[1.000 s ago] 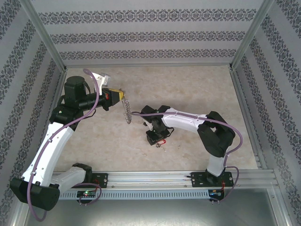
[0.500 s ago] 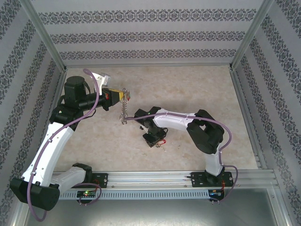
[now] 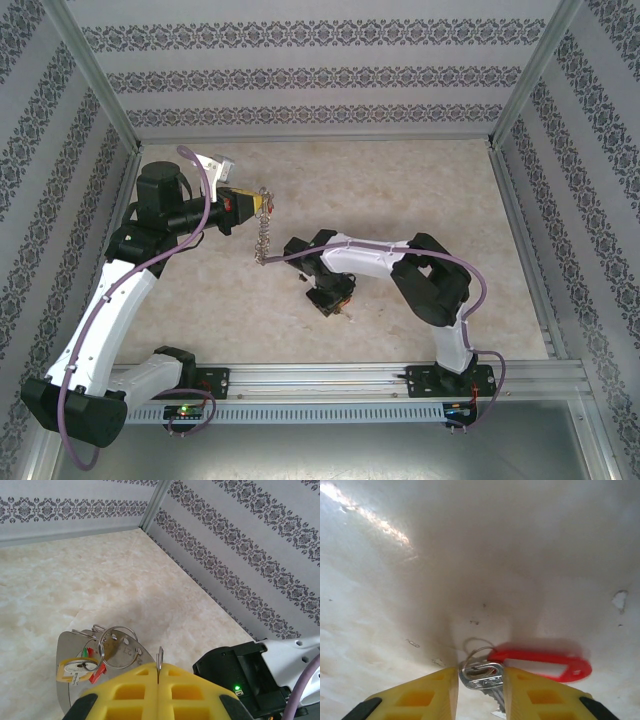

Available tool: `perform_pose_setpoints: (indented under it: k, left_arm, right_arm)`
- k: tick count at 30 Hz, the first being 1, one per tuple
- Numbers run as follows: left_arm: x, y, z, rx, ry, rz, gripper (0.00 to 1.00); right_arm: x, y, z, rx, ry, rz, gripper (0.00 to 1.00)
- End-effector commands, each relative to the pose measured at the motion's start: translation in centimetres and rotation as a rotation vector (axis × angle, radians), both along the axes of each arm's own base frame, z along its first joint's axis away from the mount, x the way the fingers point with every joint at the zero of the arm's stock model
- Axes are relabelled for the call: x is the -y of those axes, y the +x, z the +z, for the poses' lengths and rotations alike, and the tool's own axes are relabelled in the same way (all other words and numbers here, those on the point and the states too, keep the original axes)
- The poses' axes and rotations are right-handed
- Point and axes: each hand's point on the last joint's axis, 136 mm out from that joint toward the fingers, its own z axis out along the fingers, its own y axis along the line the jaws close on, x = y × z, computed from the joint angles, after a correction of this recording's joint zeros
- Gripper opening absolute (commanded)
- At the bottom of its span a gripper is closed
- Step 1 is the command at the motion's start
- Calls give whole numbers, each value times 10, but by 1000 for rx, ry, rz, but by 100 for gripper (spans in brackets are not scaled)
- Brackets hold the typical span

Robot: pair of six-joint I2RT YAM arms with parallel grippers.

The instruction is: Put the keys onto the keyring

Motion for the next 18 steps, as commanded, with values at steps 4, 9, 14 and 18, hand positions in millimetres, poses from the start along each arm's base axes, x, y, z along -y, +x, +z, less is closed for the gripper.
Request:
perform_pose_setpoints:
  k: [4, 9, 14, 18]
  left_arm:
    - [-4, 0, 9, 23, -16, 13, 0]
    - [-4, 0, 9, 22, -17, 12, 0]
    - [-4, -1, 9, 21, -19, 12, 0]
    - [-5, -1, 7, 13, -16, 16, 0]
  right_arm:
    - [-4, 7, 6, 37, -13, 29, 32]
    - [-6, 11, 8, 54, -7, 25, 33]
    - [-7, 9, 3, 41, -8, 22, 31]
    - [-9, 7, 1, 30, -4, 20, 31]
